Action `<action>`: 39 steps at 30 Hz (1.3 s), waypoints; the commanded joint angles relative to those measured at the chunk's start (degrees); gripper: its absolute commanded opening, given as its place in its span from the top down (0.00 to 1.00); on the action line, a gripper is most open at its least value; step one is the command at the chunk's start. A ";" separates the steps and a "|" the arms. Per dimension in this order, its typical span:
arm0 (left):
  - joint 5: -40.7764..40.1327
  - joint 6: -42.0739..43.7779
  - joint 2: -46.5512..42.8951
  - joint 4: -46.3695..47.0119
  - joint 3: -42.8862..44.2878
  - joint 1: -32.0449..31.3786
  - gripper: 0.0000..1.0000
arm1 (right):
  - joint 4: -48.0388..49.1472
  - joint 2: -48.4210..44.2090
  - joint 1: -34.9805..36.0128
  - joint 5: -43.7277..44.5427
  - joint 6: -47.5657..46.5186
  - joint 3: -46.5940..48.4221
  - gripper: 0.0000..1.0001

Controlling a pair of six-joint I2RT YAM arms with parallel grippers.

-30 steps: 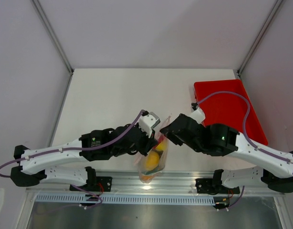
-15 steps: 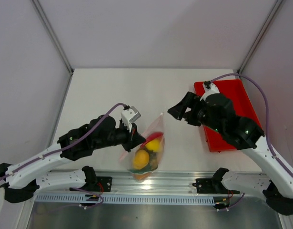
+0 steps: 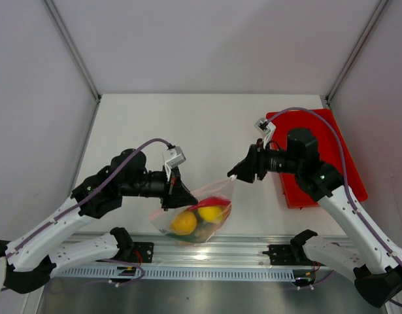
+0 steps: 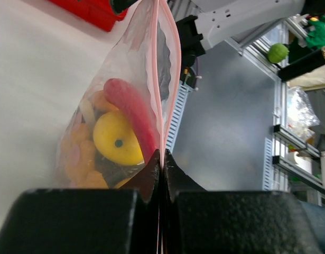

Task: Place the food in the zip-top bag and seal the zipper
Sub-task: Zip the zipper food storage bag at the center of the board.

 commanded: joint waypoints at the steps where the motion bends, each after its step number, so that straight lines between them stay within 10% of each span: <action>1: 9.13 -3.31 -1.28 4.67 0.82 1.97 1.00 | 9.84 -5.07 -0.47 -9.81 -4.24 -2.27 0.48; 12: 16.43 -7.63 -2.07 5.82 1.96 7.16 0.99 | 10.36 -8.33 -12.57 -17.19 -4.34 -1.57 0.62; 20: 21.45 -9.56 -1.54 7.04 6.00 9.18 0.99 | 24.52 -5.52 -10.76 -30.91 2.43 -1.67 0.42; 34: 28.57 -14.75 1.18 13.28 7.41 11.20 1.00 | 25.75 -2.97 0.24 -31.44 -0.74 1.06 0.60; 39: 28.92 -15.45 1.19 14.25 6.89 11.29 0.99 | 27.67 -2.97 1.12 -29.87 0.84 0.36 0.95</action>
